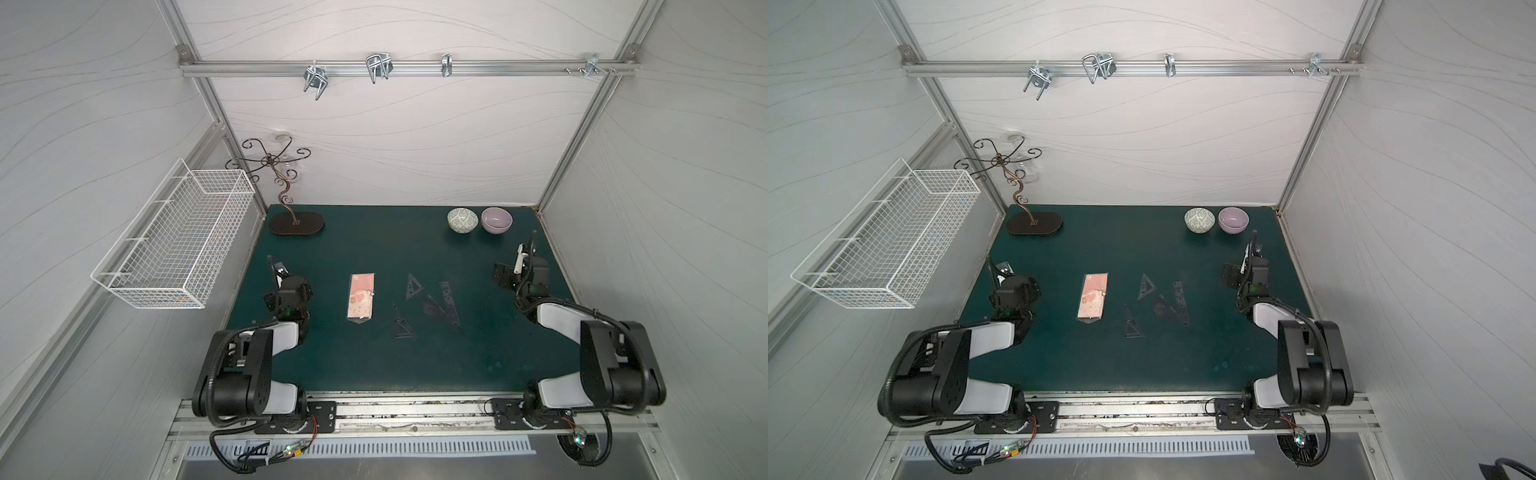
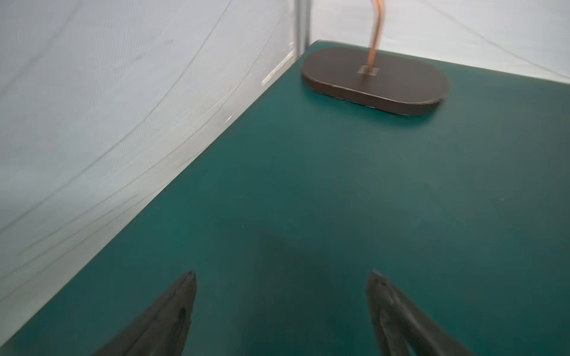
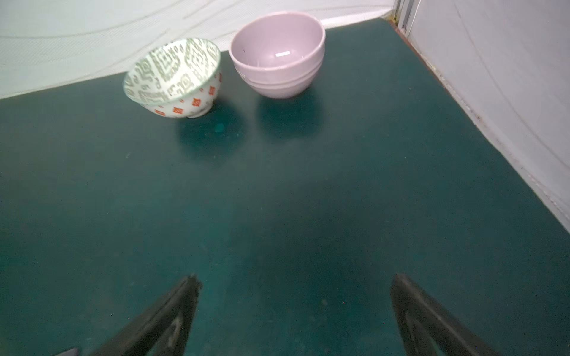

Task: Open the ruler set and take out the ruler
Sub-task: Reset both arms

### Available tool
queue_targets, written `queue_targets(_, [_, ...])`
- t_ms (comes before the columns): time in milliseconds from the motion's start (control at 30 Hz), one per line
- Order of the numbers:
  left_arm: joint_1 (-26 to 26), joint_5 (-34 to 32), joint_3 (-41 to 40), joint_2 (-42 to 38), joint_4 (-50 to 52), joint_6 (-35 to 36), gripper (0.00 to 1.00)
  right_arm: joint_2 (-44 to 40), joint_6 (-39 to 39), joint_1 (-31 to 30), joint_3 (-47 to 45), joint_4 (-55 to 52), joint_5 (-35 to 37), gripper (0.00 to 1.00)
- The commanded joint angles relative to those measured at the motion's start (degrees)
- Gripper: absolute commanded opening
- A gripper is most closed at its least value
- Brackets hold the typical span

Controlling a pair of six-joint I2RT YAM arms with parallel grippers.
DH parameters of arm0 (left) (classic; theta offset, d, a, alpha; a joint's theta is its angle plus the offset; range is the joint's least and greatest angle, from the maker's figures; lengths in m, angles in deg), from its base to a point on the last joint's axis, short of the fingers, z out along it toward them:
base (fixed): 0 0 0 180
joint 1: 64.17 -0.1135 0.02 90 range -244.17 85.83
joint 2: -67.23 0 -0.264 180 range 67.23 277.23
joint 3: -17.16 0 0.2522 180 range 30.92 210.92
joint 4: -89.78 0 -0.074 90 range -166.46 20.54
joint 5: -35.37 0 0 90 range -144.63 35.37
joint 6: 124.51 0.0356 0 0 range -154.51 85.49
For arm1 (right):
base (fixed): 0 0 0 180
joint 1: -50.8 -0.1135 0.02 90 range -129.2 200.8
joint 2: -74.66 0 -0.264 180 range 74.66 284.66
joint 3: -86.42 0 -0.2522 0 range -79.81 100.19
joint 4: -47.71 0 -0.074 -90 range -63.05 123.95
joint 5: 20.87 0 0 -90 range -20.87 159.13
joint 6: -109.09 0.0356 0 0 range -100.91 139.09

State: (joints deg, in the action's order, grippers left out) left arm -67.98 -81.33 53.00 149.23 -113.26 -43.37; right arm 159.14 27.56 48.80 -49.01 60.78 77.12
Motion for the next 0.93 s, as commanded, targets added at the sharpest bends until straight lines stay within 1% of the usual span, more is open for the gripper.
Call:
queue_targets(0, [-0.4, 11.9, -0.5, 0.1, -7.3, -0.5, 0.82, 2.2, -6.0, -2.3, -4.1, 13.9, -2.3, 0.99])
queue_targets(33, [0.3, 13.6, -4.8, 1.1, -16.1, 0.9, 0.82, 3.3, -9.1, -4.8, -8.0, 22.8, -2.2, 0.99])
queue_targets(67, [1.0, 13.4, -8.1, 3.5, -24.8, 1.6, 0.82, 5.5, -11.8, -7.0, -11.6, 32.1, -1.1, 0.99])
queue_targets(100, [1.8, 12.9, -10.9, 7.5, -35.2, 3.0, 0.81, 8.0, -15.7, -10.1, -15.1, 42.6, 3.0, 0.99])
queue_targets(133, [2.7, 12.5, -11.8, 10.1, -41.5, 4.5, 0.81, 8.8, -16.1, -10.7, -17.2, 46.2, 4.7, 0.99])
queue_targets(167, [4.0, 11.3, -11.9, 10.6, -43.1, 6.1, 0.82, 8.8, -15.2, -10.7, -16.9, 46.7, 6.7, 0.99])
queue_targets(200, [4.8, 11.1, -10.5, 9.0, -37.9, 6.4, 0.83, 8.1, -13.9, -10.5, -14.7, 42.6, 9.5, 0.99])
queue_targets(233, [4.8, 11.4, -7.1, 6.4, -28.3, 6.2, 0.83, 6.7, -11.0, -9.1, -10.0, 31.4, 11.2, 0.99])
queue_targets(267, [4.7, 11.1, -1.8, 5.1, -17.0, 5.5, 0.84, 5.8, -7.5, -6.3, -5.3, 20.0, 8.1, 0.99])
queue_targets(300, [3.8, 11.6, 4.0, 6.3, -6.4, 4.7, 0.85, 5.5, -5.1, -2.8, -6.2, 19.0, 1.8, 0.99])
queue_targets(333, [3.1, 13.0, 2.4, 7.0, -9.5, 4.7, 0.88, 5.7, -5.5, -2.8, -8.2, 24.1, 2.0, 0.99])
queue_targets(367, [2.8, 12.4, 0.1, 6.5, -13.7, 3.7, 0.87, 5.9, -5.6, -3.2, -8.2, 24.6, 3.4, 0.99])
queue_targets(400, [2.8, 9.8, 0.2, 6.7, -14.3, 3.0, 0.95, 5.6, -6.4, -4.0, -7.0, 22.0, 4.4, 0.99])
queue_targets(433, [3.1, 9.5, 0.8, 6.7, -13.2, 3.3, 0.99, 5.6, -6.8, -4.9, -6.5, 20.8, 6.1, 0.99])
queue_targets(500, [3.3, 9.7, 1.5, 6.0, -10.2, 3.2, 0.99, 6.2, -7.4, -5.2, -6.8, 22.7, 6.4, 0.99])
queue_targets(567, [3.4, 9.5, 1.2, 6.3, -11.6, 3.4, 0.99, 5.8, -7.1, -5.1, -6.7, 21.8, 6.6, 0.99])
queue_targets(700, [3.4, 9.5, 1.4, 6.3, -11.1, 3.4, 0.99, 6.6, -6.3, -4.2, -5.7, 20.6, 4.7, 0.99])
queue_targets(900, [3.4, 9.5, 1.4, 6.2, -11.1, 3.4, 0.99, 5.9, -6.8, -4.5, -6.7, 21.8, 5.1, 0.99])
